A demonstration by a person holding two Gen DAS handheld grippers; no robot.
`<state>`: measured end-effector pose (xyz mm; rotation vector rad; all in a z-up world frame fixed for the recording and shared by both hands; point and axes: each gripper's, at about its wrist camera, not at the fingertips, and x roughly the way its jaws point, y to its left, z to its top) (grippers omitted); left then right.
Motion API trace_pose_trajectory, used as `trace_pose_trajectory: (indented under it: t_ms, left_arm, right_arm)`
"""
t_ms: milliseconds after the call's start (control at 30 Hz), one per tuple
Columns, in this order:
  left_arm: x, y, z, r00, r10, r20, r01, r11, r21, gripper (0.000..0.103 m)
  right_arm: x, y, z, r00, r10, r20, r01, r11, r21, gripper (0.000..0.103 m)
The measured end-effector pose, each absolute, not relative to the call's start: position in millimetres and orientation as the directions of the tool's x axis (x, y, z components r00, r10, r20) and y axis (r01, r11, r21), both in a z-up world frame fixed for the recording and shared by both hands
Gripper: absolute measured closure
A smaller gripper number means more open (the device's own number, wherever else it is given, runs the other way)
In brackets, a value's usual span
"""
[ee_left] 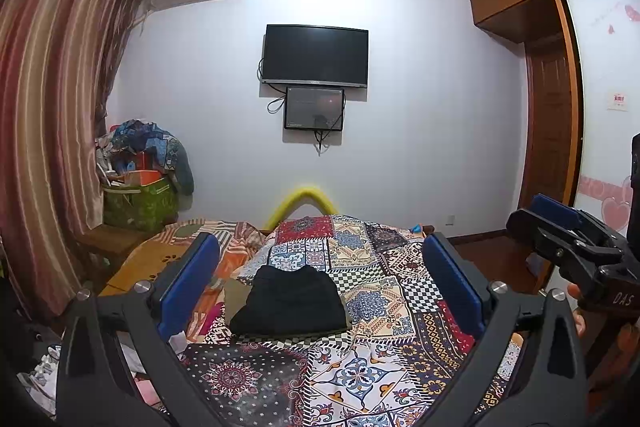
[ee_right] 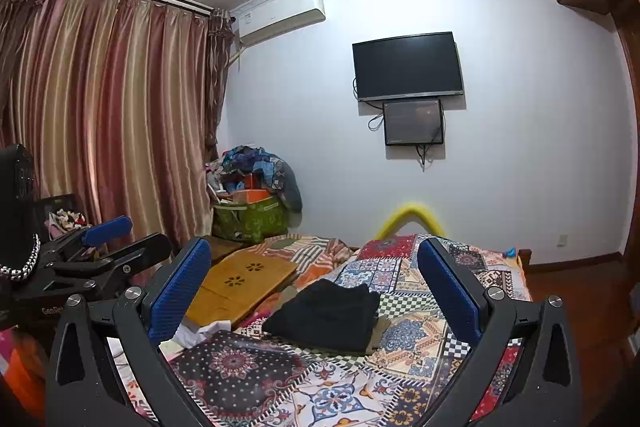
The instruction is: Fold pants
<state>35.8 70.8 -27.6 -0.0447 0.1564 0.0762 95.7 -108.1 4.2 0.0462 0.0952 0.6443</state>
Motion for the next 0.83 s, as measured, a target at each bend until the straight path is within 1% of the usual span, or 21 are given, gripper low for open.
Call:
trace_pose_trajectory:
  t_ms: [300, 833]
  left_arm:
    - [37.5, 70.9, -23.3, 0.984, 0.047, -0.169, -0.056, 0.997, -0.044, 0.000]
    - [39.0, 70.1, -24.5, 0.984, 0.043, -0.172, -0.050, 0.998, -0.034, 0.000]
  right_arm:
    - [95.2, -108.2, 3.4, 0.796, 0.601, -0.078, -0.596, 0.799, 0.074, 0.000]
    - [96.3, -106.9, 1.7, 0.796, 0.598, -0.090, -0.594, 0.801, 0.073, 0.000]
